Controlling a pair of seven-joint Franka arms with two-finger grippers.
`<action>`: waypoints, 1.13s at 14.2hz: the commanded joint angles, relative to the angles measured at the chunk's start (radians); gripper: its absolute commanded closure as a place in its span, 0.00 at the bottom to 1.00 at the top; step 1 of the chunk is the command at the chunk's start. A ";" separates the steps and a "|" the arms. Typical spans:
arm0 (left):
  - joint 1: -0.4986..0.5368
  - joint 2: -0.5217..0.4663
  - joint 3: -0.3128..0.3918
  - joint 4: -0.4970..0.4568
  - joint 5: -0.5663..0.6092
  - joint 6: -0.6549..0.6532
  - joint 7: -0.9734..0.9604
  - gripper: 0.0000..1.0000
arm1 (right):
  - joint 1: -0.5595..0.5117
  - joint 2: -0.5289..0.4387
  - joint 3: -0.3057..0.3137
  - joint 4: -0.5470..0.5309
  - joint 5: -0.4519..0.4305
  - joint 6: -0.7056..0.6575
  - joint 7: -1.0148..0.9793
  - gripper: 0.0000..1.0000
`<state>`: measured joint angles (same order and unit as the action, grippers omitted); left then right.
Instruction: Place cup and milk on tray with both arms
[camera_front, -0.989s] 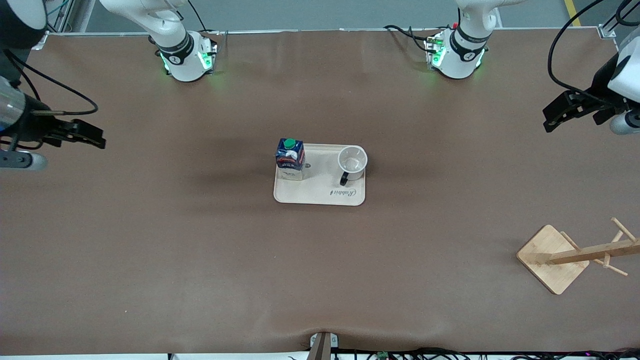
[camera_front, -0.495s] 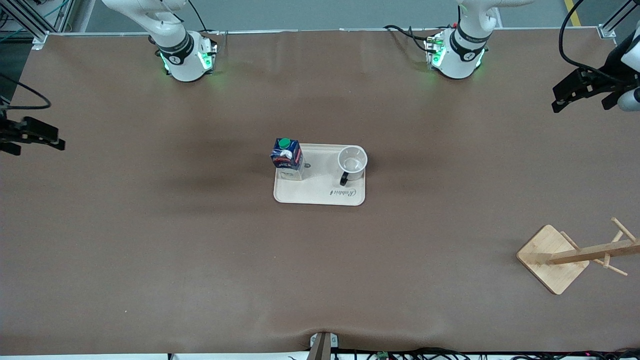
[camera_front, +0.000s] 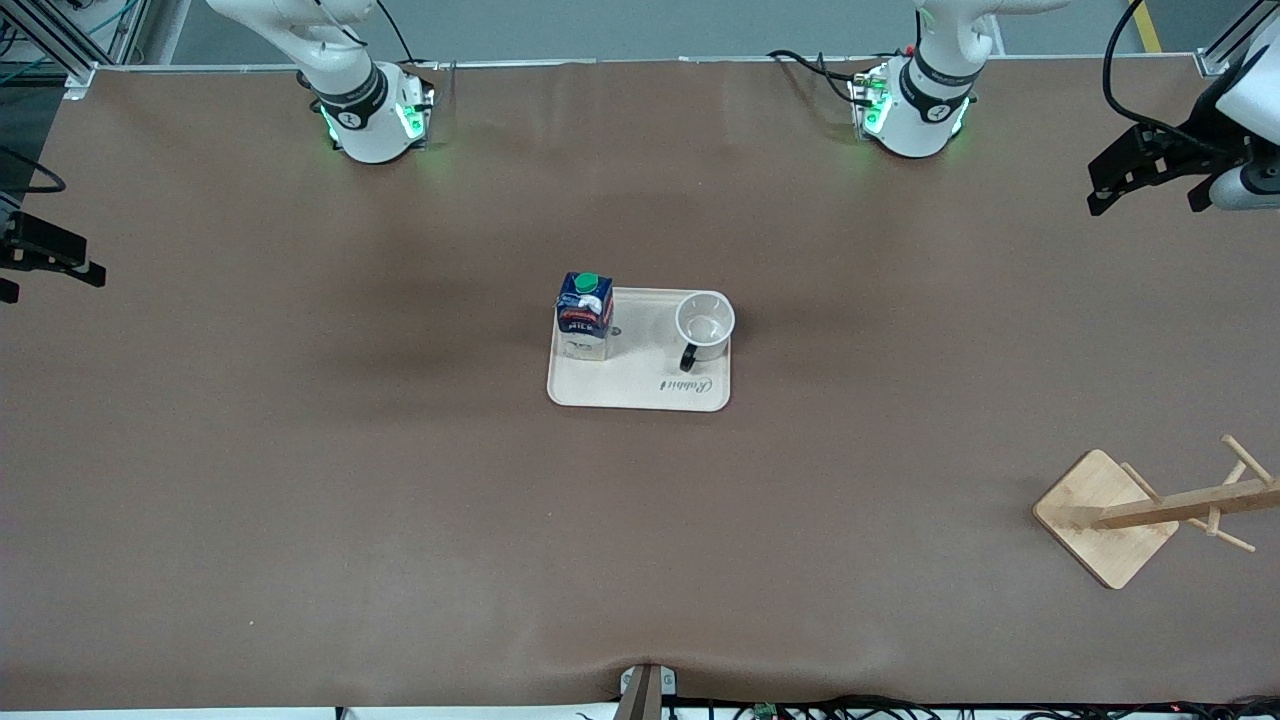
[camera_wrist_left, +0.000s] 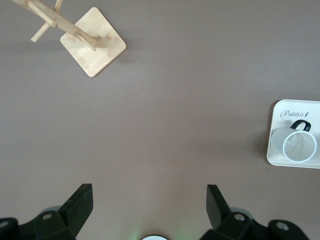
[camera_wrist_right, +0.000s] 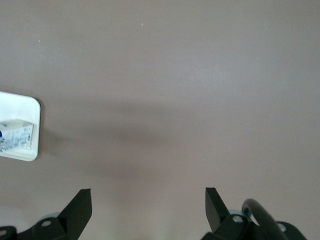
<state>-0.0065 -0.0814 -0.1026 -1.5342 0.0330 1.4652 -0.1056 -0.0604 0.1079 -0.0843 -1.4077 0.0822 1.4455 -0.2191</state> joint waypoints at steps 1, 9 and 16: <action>-0.001 0.015 0.001 -0.012 -0.016 0.040 0.011 0.00 | 0.069 -0.022 0.000 -0.002 -0.028 -0.028 0.231 0.00; -0.003 0.040 -0.014 -0.011 -0.016 0.084 0.009 0.00 | 0.036 -0.013 -0.005 0.022 -0.070 -0.020 0.176 0.00; 0.006 0.055 -0.014 -0.011 -0.016 0.078 0.044 0.00 | 0.037 -0.013 -0.005 0.023 -0.067 -0.031 0.178 0.00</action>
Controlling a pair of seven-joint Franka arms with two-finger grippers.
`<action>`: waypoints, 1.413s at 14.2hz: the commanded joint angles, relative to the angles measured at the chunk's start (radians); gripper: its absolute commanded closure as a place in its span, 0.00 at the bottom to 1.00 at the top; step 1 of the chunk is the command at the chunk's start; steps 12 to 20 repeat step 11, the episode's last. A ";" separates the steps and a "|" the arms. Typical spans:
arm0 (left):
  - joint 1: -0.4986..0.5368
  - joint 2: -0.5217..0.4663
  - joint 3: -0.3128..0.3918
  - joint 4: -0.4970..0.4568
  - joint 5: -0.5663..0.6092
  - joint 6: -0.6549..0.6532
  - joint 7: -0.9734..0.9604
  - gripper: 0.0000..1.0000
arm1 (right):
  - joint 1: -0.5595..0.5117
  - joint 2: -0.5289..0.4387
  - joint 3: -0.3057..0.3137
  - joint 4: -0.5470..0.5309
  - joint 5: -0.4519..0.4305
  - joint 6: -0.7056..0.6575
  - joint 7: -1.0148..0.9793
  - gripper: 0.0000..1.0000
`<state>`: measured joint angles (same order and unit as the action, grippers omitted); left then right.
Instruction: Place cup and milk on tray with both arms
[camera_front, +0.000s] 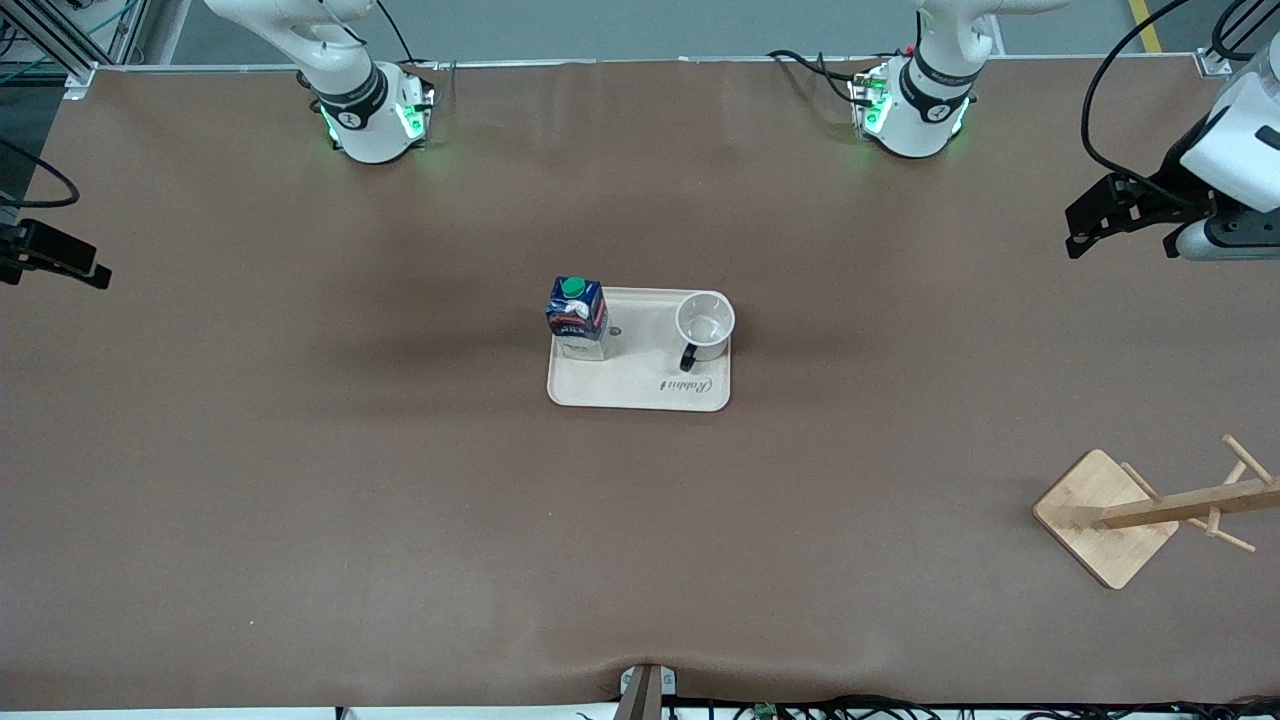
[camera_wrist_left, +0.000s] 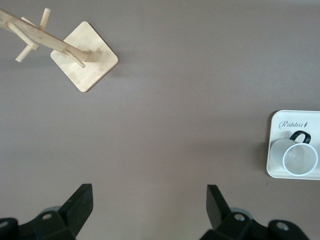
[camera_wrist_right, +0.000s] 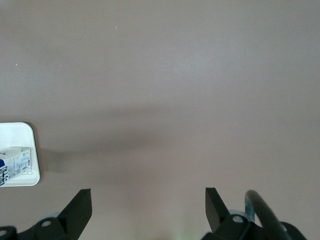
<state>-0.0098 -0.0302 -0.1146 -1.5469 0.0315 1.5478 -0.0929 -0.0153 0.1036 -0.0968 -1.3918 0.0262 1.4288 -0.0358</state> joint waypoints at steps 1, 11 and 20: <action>0.010 0.006 -0.002 0.004 -0.015 -0.014 0.032 0.00 | -0.009 -0.009 0.006 0.007 -0.011 -0.014 -0.006 0.00; -0.001 0.010 -0.002 0.027 -0.015 -0.020 0.021 0.00 | -0.009 -0.007 0.006 0.008 -0.006 -0.014 -0.006 0.00; -0.001 0.010 -0.002 0.027 -0.015 -0.020 0.021 0.00 | -0.009 -0.007 0.006 0.008 -0.006 -0.014 -0.006 0.00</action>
